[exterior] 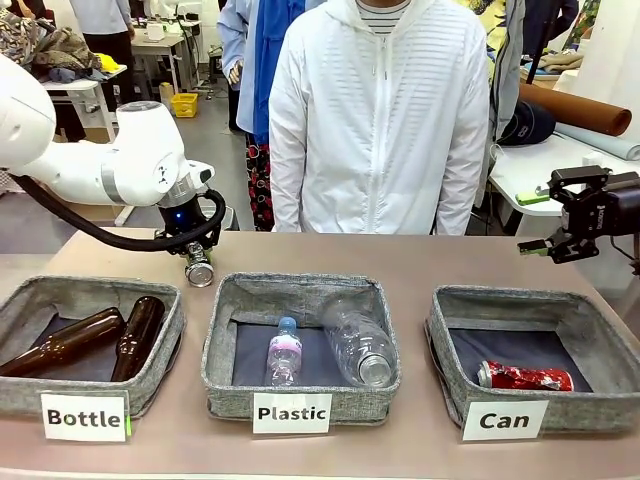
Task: Sort the can waste into the basket.
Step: Pick up the can waste from the table and place it in the right Fabric basket.
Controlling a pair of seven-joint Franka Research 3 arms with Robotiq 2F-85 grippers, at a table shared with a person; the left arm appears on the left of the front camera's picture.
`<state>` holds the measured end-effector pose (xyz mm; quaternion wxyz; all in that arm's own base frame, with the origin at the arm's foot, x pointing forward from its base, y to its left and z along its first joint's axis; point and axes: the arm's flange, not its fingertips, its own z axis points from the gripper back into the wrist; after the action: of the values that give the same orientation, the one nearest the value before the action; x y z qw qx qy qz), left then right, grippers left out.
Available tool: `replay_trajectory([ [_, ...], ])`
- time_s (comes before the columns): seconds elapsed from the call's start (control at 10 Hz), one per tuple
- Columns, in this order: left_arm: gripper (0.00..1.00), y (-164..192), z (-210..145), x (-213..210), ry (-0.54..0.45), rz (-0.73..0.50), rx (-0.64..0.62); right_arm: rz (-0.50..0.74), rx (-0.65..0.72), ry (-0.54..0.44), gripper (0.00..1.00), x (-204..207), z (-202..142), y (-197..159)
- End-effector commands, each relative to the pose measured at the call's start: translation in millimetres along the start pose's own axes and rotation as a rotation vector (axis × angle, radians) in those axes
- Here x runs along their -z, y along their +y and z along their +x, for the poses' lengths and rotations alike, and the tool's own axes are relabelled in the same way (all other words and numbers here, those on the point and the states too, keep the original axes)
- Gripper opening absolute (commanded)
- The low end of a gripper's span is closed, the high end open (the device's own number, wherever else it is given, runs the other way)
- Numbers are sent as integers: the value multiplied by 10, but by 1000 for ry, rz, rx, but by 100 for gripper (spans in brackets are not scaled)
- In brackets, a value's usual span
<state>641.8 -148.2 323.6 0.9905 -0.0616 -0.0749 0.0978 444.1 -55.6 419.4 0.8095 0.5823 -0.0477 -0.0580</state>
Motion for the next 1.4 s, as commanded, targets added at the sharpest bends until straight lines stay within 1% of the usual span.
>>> replay_trajectory([
  [0.0, 0, 37, -10, -254, 5, -23, 12, 0, -23, 10, 100, -24, 4, 4],
  [0.1, 0, 134, -112, -664, 22, -85, 90, 0, -23, 10, 100, -24, 4, 4],
  [0.2, 0, 237, -309, -1090, -8, -129, 223, 0, -23, 10, 100, -24, 4, 4],
  [0.3, 0, 331, -535, -1451, -36, -199, 323, 0, -23, 10, 100, -24, 4, 4],
  [0.4, 0, 434, -782, -1681, -6, -252, 450, 0, -23, 10, 100, -24, 4, 4],
  [0.5, 0, 586, -1057, -1852, 61, -290, 612, 0, -23, 10, 100, -24, 4, 4],
  [0.6, 0, 778, -1300, -1944, 145, -318, 817, 0, -23, 10, 100, -24, 4, 4],
  [0.7, 0, 983, -1516, -2000, 254, -354, 1042, 0, -23, 10, 100, -24, 4, 4],
  [0.8, 0, 1144, -1644, -1983, 295, -367, 1159, 0, -23, 10, 100, -24, 4, 4],
  [0.9, 0, 1244, -1577, -1938, 269, -407, 1010, 0, -23, 10, 100, -24, 4, 4],
  [1.0, 0, 875, -1656, -2038, 182, -390, 897, 0, -23, 10, 100, -24, 4, 4],
  [1.2, 0, 875, -1656, -2038, 182, -390, 897, 0, -23, 10, 100, -24, 4, 4],
  [1.3, 37, 1092, -1724, -1989, 225, -417, 958, 0, 0, 0, 100, -2, 1, 0],
])
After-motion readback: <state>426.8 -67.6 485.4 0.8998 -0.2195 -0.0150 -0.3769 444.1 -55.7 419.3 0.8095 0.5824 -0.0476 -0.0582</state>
